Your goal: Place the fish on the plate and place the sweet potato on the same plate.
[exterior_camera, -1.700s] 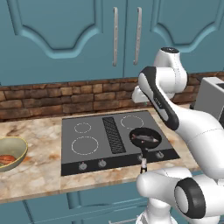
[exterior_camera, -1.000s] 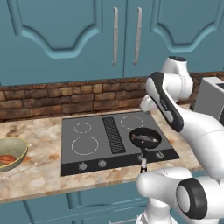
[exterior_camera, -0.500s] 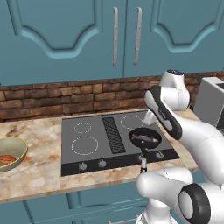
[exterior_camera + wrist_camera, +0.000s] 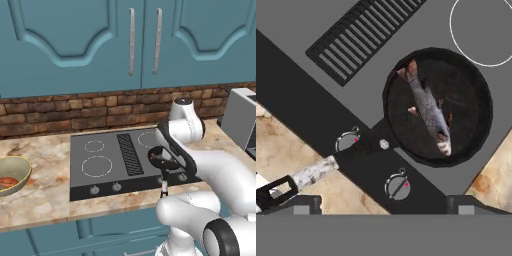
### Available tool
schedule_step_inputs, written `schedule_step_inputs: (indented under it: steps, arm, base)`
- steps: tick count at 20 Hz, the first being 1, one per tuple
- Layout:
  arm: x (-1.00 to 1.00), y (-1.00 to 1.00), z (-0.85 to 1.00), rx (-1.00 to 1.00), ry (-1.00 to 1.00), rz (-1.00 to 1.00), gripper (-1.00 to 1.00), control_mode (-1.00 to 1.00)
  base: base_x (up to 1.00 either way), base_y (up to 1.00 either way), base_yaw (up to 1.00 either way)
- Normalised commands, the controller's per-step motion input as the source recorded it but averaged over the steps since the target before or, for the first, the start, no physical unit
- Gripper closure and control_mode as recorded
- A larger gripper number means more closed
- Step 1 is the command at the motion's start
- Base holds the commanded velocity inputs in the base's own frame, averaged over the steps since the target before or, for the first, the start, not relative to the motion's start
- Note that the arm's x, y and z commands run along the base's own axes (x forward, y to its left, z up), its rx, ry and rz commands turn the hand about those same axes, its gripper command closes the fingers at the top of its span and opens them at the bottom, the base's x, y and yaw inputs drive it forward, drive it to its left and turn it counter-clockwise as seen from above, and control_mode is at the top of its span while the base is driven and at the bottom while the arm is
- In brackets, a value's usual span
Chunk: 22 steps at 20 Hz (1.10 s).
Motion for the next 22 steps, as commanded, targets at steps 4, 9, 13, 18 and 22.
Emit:
schedule_step_inputs:
  steps: [4,9,13,18,22]
  arm:
    - [0.24,-0.03,-0.27,0.0,0.0,0.0,-1.0,-1.0]
    - [0.37,-0.12,-0.18,0.0,0.0,0.0,-1.0,-1.0]
    - [0.47,-0.17,-0.15,0.0,0.01,0.0,-1.0,-1.0]
    - [0.39,-0.18,-0.19,0.0,0.03,0.0,-1.0,-1.0]
    - [0.3,-0.14,-0.24,0.0,0.02,0.0,-1.0,-1.0]
  base:
    - [0.0,0.0,0.0]
    - [0.0,0.0,0.0]
    - [0.0,0.0,0.0]
    - [0.0,0.0,0.0]
    - [0.0,0.0,0.0]
